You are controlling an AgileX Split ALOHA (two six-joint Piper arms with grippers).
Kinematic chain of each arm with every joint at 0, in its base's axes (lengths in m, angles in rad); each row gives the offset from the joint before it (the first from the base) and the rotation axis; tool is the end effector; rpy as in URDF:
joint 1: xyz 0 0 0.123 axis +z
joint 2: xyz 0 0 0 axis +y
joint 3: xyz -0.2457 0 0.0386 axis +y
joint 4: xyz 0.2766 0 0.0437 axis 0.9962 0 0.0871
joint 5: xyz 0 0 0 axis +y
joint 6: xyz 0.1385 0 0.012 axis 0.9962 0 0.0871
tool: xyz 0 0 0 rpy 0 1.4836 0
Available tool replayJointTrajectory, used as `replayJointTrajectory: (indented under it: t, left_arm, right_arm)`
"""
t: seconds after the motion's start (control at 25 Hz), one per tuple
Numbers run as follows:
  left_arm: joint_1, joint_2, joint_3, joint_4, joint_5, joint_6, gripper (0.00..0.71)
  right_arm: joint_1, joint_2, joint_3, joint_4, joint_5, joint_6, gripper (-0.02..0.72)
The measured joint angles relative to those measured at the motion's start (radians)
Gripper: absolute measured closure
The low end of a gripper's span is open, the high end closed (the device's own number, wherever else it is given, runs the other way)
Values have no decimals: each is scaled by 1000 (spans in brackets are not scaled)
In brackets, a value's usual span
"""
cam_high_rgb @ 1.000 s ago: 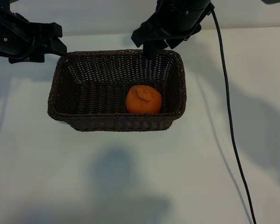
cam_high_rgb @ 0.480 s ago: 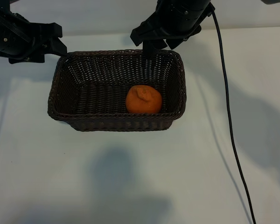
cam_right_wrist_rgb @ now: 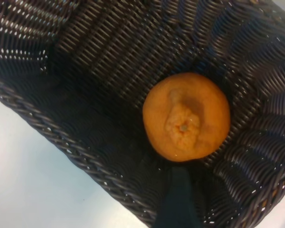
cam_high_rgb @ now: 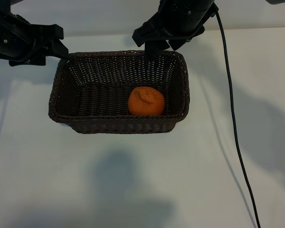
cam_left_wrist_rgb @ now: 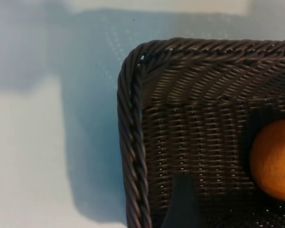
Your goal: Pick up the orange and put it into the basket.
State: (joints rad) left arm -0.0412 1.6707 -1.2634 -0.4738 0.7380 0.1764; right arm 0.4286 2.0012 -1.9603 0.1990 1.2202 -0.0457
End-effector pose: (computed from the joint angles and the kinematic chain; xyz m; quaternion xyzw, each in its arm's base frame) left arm 0.4034 -0.0594 0.1828 -0.0251 0.9486 -0.1797 0.2592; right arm 0.4161 0.2185 0.2369 -0.2146 0.9518 0.1337 0.1739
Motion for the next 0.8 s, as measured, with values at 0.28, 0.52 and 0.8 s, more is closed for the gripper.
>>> replayJointTrajectory:
  t: [0.28, 0.52, 0.8]
  left_arm:
    - [0, 0, 0, 3, 7, 1, 121]
    - [0, 0, 0, 3, 10, 1, 121]
    - [0, 0, 0, 3, 10, 1, 121]
  right_arm:
    - [0, 0, 0, 2, -31, 2, 148]
    - [0, 0, 0, -21, -39, 2, 148]
    - [0, 0, 0, -43, -39, 2, 148]
